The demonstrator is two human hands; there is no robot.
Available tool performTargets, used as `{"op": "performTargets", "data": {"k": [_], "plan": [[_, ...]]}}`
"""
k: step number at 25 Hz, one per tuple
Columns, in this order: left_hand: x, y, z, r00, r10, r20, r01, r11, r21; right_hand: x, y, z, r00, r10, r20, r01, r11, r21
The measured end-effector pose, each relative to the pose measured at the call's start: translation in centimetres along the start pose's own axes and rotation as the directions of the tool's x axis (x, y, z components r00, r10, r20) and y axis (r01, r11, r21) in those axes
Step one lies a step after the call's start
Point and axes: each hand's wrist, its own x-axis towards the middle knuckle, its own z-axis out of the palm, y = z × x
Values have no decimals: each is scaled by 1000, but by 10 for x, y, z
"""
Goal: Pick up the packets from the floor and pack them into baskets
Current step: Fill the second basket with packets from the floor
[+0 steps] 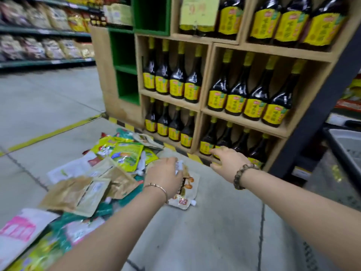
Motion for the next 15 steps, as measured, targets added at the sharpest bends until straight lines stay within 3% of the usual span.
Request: {"op": "performTargets", "data": {"k": [4, 10, 15], "plan": [[-15, -36, 34, 987, -106, 119, 109, 994, -20, 14, -17, 44, 990, -9, 140, 17, 999, -51], [-2, -78, 75, 974, -144, 176, 147, 989, -3, 52, -15, 129, 950, 40, 308, -18, 997, -75], [19, -100, 124, 940, -207, 271, 232, 971, -64, 108, -24, 202, 915, 118, 385, -155, 986, 66]]}}
